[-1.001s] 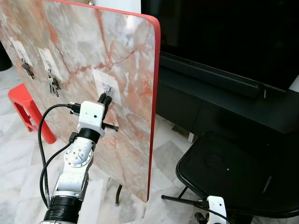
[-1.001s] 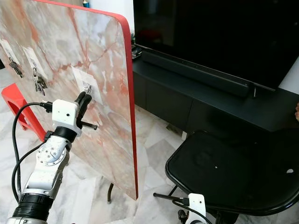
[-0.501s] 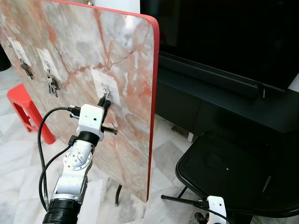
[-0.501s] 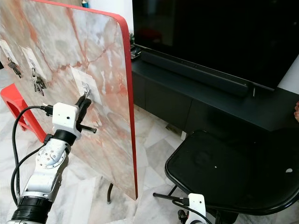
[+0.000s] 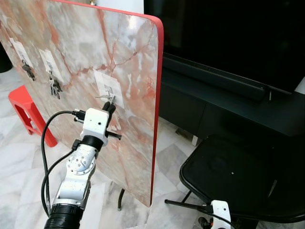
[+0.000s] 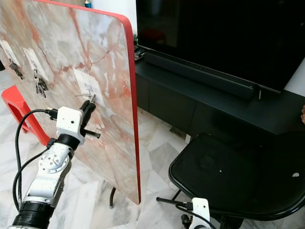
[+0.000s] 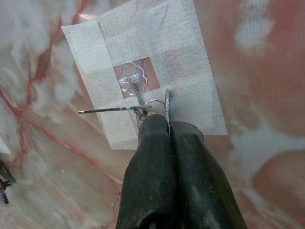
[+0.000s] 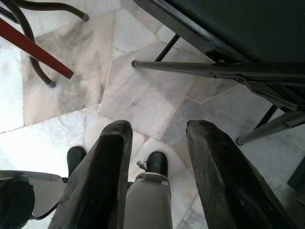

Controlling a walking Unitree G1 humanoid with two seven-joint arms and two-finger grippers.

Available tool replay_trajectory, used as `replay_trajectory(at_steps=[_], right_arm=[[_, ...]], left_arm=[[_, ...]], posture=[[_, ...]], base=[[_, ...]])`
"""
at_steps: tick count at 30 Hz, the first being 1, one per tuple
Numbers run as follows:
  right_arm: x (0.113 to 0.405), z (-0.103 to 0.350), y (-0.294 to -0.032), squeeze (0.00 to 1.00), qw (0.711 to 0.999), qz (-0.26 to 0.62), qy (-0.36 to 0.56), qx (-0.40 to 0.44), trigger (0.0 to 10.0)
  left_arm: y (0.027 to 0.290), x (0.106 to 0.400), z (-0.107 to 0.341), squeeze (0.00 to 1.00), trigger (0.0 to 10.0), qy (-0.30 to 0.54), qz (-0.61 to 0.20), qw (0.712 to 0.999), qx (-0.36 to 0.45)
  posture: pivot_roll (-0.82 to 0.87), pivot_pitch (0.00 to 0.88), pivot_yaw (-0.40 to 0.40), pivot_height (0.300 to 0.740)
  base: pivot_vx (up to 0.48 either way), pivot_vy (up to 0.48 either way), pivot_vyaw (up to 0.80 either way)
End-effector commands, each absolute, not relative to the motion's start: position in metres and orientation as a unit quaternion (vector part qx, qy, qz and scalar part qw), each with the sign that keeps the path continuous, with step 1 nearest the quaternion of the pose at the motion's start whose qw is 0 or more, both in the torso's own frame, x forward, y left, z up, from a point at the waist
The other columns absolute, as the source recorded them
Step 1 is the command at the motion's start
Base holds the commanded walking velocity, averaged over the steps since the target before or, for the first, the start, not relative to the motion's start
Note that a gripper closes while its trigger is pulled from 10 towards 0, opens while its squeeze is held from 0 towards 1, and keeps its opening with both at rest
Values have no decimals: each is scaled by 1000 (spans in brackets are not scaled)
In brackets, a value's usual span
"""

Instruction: Hang keys on a hook

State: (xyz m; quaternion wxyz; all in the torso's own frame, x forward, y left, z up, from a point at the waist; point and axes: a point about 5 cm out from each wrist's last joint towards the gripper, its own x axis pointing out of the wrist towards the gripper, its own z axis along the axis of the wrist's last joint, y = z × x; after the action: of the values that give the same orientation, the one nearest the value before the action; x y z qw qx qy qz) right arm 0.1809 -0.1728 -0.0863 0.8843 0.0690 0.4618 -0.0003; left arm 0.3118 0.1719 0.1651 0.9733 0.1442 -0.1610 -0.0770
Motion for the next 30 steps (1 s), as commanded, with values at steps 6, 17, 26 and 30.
replay_trajectory(at_steps=[6,17,26,30], right_arm=[[181,-86,-174,0,884,-2,463,69,10000],[181,-86,-174,0,884,-3,463,67,10000],[181,-86,-175,0,884,-5,462,66,10000],[181,-86,-175,0,885,-5,462,66,10000]], left_arm=[[174,313,166,682,10000,-158,-70,973,152],[174,313,167,980,10000,-162,-65,974,146],[173,313,171,1000,10000,-171,-70,975,124],[168,310,172,1000,10000,-177,-88,973,119]], posture=[[-33,0,-18,740],[-34,0,-18,740],[-34,0,-19,740],[-34,0,-19,740]], base=[[0,0,0],[0,0,0],[0,0,0],[0,0,0]])
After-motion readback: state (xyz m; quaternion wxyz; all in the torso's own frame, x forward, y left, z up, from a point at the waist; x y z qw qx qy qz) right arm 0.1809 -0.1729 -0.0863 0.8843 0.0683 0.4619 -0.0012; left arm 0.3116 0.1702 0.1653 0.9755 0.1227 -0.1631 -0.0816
